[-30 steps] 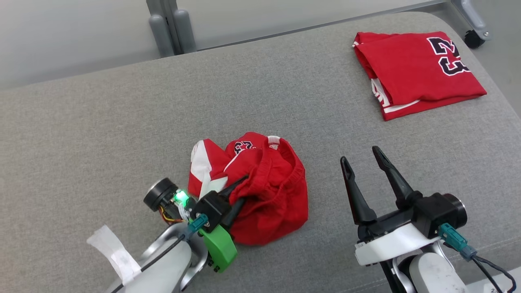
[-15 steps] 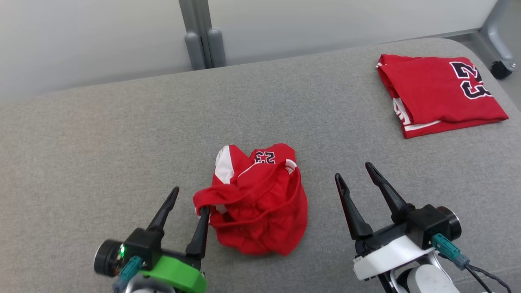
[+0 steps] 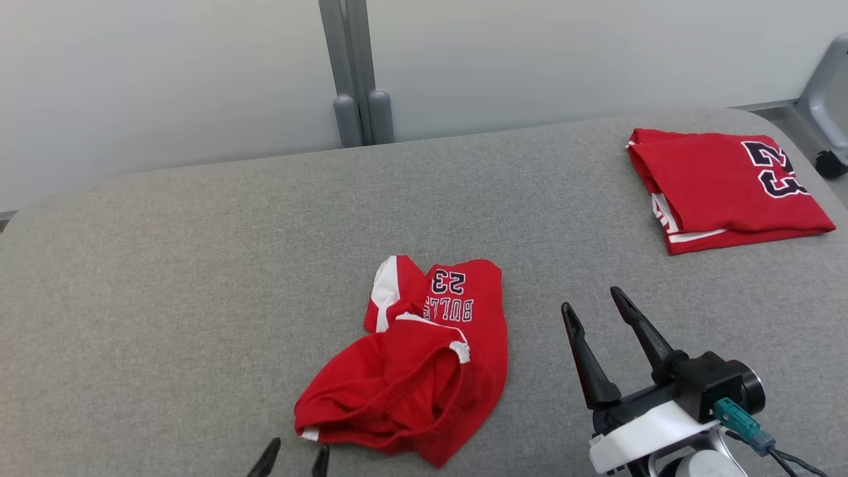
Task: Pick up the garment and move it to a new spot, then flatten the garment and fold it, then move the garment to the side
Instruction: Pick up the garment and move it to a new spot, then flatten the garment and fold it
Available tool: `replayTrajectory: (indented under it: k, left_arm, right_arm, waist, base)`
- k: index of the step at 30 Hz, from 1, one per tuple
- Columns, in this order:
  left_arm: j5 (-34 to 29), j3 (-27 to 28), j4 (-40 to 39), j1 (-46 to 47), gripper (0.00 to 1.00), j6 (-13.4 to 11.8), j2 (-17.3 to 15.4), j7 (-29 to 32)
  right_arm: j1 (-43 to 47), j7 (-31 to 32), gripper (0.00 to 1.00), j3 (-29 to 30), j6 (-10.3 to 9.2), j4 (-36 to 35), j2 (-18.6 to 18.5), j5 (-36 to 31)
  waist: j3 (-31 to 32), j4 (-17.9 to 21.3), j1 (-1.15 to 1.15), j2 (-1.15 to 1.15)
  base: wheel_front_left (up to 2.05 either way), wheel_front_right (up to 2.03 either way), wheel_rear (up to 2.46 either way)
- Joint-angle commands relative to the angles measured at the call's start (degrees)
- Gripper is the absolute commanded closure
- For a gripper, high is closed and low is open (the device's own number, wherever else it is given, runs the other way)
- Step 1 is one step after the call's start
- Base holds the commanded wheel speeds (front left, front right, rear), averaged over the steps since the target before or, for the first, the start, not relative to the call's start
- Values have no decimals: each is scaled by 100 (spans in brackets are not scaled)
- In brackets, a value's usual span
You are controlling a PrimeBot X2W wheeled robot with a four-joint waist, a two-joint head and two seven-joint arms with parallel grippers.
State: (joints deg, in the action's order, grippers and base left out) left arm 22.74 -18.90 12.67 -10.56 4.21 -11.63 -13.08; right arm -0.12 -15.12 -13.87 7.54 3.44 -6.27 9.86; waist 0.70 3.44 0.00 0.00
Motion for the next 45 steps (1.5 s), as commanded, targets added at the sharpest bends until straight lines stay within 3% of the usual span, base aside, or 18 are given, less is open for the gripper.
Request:
replayTrajectory:
  k: [1, 3, 7, 10, 14, 18, 24, 29, 45]
  left_arm:
    - [10, -102, -173, -159, 0, 92, -145, 25]
    - [-137, -227, -465, -277, 0, 148, -397, 58]
    - [-251, 122, -1256, -463, 0, -136, -507, -136]
    - [-262, 520, -1777, -581, 0, -300, -377, -212]
    - [-460, 1025, -2264, -647, 0, -467, 49, -206]
    - [-733, 1412, -2318, -736, 0, -364, 518, -208]
    - [-1106, 1762, -2254, -798, 0, -162, 827, -210]
    - [-1226, 1784, -2167, -779, 0, -68, 869, -210]
    - [-1394, 1676, -2102, -631, 0, -130, 874, -210]
  right_arm:
    - [100, -2, 0, 48, -11, -11, -24, 15]
    - [106, -2, 0, 80, -11, -20, -24, 1]
    - [131, -2, 0, 133, -11, -52, -26, -29]
    - [158, -2, 0, 186, -11, -87, -10, -43]
    - [200, -2, 0, 192, -11, -75, 9, -54]
    - [248, -2, 0, 221, -11, -81, 44, -61]
    - [387, -2, 0, 319, -11, -121, 64, -77]
    - [472, -2, 0, 387, -11, -169, 67, -99]
    - [440, -2, 0, 392, -11, -151, 112, -113]
  waist:
    - [38, -51, 0, 0]
    - [47, -81, 0, 0]
    - [39, -130, 0, 0]
    - [27, -169, 0, 0]
    - [21, -171, 0, 0]
    - [32, -126, 0, 0]
    - [75, -85, 0, 0]
    - [70, -100, 0, 0]
    - [64, -137, 0, 0]
  base:
    - [0, 0, 0]
    - [0, 0, 0]
    - [0, 0, 0]
    - [0, 0, 0]
    - [0, 0, 0]
    - [0, 0, 0]
    - [0, 0, 0]
    - [0, 0, 0]
    - [0, 0, 0]
